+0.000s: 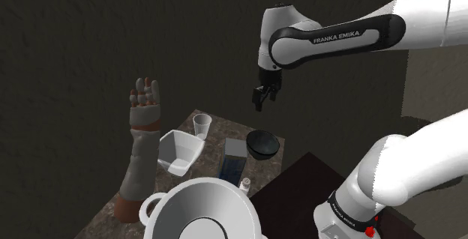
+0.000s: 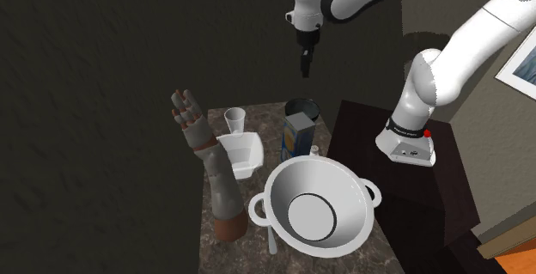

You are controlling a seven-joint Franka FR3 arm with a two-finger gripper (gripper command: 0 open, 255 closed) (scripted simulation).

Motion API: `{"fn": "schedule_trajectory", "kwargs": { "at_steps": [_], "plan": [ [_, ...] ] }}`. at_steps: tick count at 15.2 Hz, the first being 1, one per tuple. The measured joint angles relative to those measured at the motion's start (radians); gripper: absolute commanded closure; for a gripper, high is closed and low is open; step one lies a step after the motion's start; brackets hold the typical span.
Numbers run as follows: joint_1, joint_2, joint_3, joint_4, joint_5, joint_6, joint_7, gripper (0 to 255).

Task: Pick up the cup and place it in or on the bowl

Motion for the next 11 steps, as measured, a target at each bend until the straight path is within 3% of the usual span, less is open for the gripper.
{"fn": "schedule_trajectory", "kwargs": {
  "at_steps": [11],
  "plan": [
    [0.005, 0.411, 0.056, 0.170, -0.093, 0.265, 0.120, 0]
  ]
}}
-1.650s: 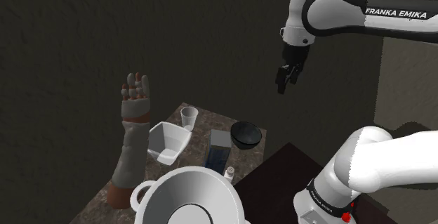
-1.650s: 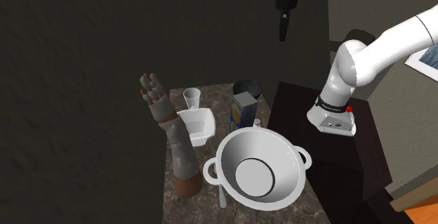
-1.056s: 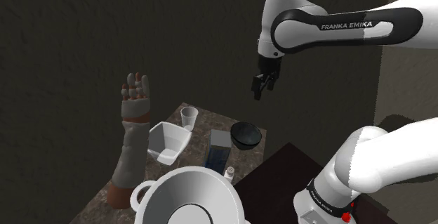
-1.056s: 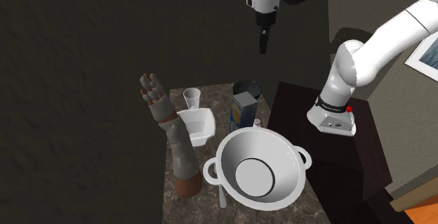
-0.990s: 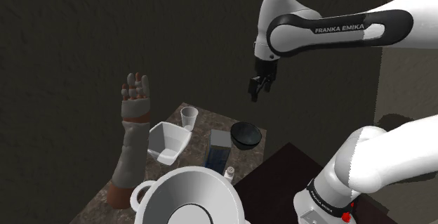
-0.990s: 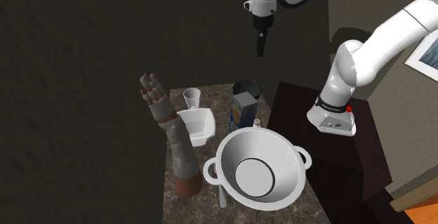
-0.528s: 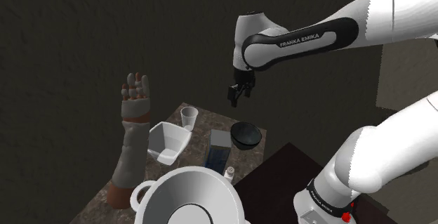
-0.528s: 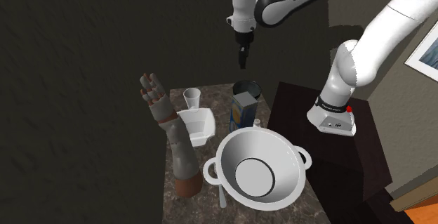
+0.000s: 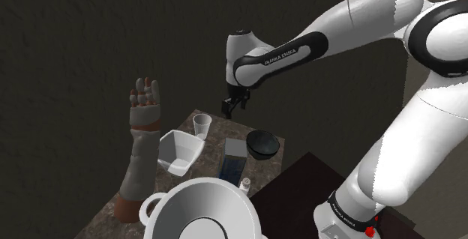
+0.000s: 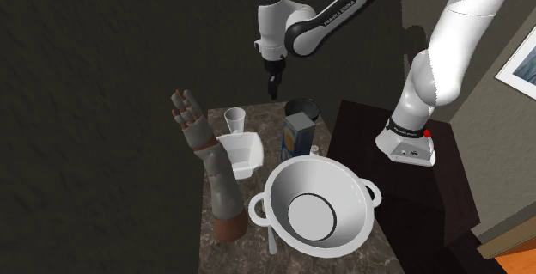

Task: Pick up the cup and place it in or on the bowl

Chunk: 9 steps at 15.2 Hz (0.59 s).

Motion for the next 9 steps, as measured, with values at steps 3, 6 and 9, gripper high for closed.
{"fn": "schedule_trajectory", "kwargs": {
  "at_steps": [3, 6, 9],
  "plan": [
    [0.013, 0.114, 0.008, 0.079, -0.038, 0.037, 0.041, 0],
    [0.028, 0.234, 0.004, 0.165, -0.079, 0.074, 0.074, 0],
    [0.050, 0.341, -0.001, 0.259, -0.112, 0.091, 0.102, 0]
  ]
}}
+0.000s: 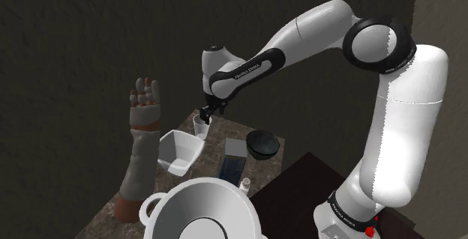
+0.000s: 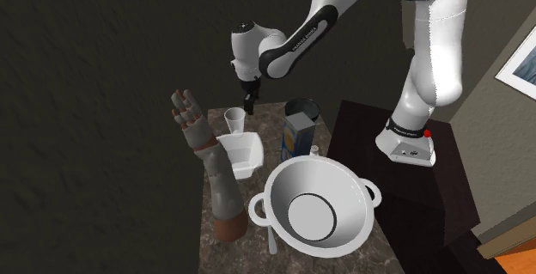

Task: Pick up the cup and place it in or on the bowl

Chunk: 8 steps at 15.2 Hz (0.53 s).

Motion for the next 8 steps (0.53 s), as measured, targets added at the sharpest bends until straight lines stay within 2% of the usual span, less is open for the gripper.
{"fn": "schedule_trajectory", "kwargs": {
  "at_steps": [4, 8],
  "plan": [
    [0.033, 0.160, -0.015, 0.154, -0.040, 0.013, 0.026, 0],
    [0.068, 0.316, -0.027, 0.346, -0.061, -0.012, 0.032, 0]
  ]
}}
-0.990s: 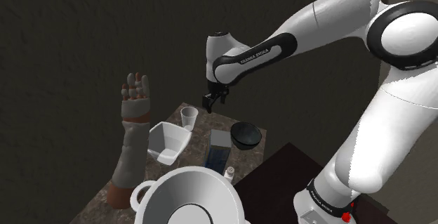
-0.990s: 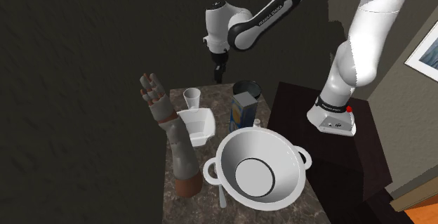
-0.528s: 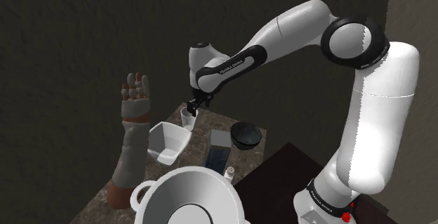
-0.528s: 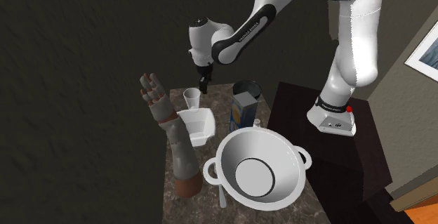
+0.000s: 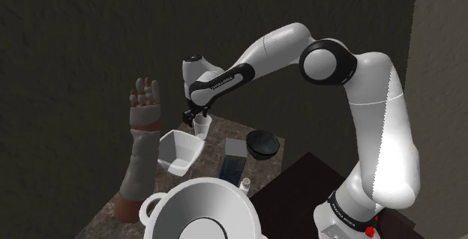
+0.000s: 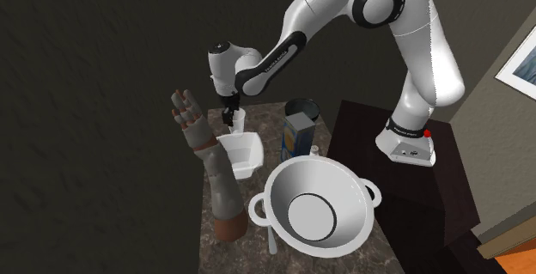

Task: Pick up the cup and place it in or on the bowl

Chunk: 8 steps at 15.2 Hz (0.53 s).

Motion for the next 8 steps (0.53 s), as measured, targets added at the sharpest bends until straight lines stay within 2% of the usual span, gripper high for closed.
{"fn": "schedule_trajectory", "kwargs": {
  "at_steps": [8],
  "plan": [
    [0.008, 0.099, -0.018, 0.048, -0.021, 0.055, 0.009, 0]
  ]
}}
